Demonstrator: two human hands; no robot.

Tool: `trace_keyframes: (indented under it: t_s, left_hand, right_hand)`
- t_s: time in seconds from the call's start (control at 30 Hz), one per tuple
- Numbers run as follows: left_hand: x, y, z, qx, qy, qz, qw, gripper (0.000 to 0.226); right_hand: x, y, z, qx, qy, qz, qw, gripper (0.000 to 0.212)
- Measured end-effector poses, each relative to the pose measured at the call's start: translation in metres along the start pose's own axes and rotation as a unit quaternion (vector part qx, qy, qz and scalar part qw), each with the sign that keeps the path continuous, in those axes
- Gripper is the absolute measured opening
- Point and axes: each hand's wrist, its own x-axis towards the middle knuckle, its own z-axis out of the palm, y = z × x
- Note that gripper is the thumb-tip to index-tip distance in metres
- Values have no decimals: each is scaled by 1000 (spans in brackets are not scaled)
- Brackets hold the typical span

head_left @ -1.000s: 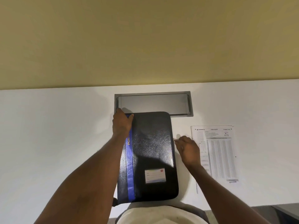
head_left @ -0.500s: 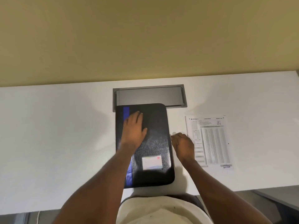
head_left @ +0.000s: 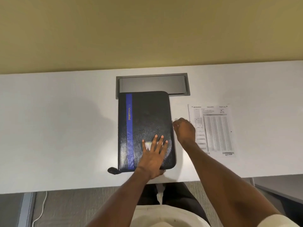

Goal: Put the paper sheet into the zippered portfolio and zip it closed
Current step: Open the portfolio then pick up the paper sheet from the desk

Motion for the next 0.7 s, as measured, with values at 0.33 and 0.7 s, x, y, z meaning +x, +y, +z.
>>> trace_keyframes:
  t_s: [0.33,0.7]
  left_hand:
    - [-8,-2,-3,3,-2,-7,1000,116]
    - [-20,1,-1,8,-7,-10,1000,101]
  right_hand:
    - [-50,17,13,-13,28,-27,999,23]
    - [-169,35,45,67,20,26,997,17]
